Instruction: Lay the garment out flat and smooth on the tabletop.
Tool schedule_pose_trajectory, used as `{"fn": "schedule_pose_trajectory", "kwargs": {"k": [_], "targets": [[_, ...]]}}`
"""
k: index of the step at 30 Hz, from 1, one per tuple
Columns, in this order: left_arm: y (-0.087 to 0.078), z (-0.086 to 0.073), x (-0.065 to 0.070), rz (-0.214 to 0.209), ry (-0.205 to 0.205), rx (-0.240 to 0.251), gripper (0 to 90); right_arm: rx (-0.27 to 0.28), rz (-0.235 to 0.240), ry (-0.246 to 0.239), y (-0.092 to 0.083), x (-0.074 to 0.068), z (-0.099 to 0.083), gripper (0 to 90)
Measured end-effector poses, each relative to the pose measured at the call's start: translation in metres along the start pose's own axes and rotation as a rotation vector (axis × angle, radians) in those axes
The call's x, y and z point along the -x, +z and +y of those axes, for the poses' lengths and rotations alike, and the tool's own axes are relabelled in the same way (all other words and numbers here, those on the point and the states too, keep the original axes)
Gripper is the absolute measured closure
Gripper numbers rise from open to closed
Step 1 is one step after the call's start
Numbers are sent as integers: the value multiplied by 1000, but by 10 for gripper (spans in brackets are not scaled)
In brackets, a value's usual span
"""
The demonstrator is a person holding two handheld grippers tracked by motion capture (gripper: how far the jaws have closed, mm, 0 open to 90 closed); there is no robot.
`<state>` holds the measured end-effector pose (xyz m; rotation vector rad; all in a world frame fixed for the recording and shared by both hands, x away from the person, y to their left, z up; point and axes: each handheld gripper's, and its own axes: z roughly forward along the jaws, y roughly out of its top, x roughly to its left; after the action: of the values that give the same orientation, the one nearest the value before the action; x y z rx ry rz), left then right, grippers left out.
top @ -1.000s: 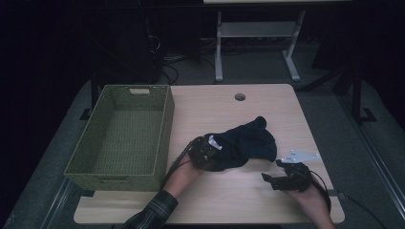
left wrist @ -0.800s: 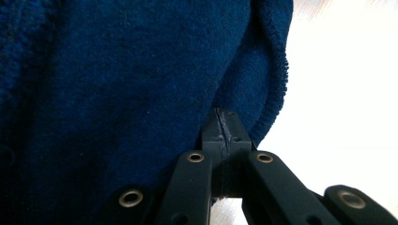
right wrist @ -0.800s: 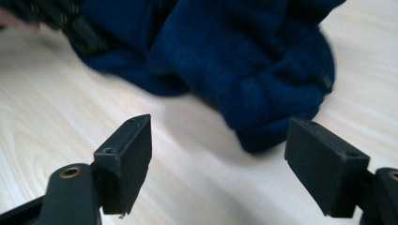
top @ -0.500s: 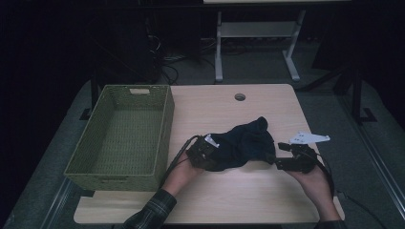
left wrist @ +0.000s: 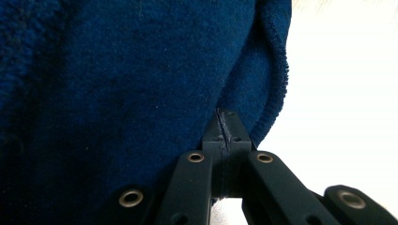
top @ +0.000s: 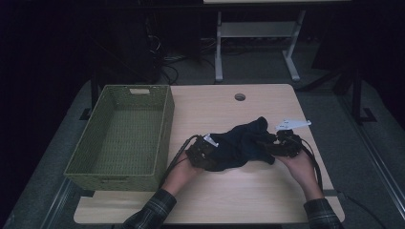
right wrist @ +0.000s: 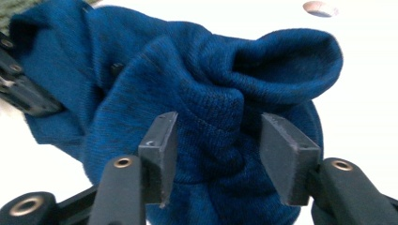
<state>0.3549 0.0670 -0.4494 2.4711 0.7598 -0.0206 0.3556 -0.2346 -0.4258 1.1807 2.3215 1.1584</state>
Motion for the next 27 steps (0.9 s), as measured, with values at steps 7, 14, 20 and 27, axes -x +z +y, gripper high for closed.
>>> {"fn": "schedule_pose_trajectory", "kwargs": {"k": [7,14,20,27], "targets": [[0,1,1,10,17,-12,900,-10,-4,-23,5,3,-1,809],[0,1,1,9,8,-7,900,-5,-29,-52,-5,6,13,838],[0,2,0,6,7,-7,900,8,-71,-73,-15,15,33,838],[0,2,0,4,6,-7,900,-3,-103,-77,-16,29,50,838]]}}
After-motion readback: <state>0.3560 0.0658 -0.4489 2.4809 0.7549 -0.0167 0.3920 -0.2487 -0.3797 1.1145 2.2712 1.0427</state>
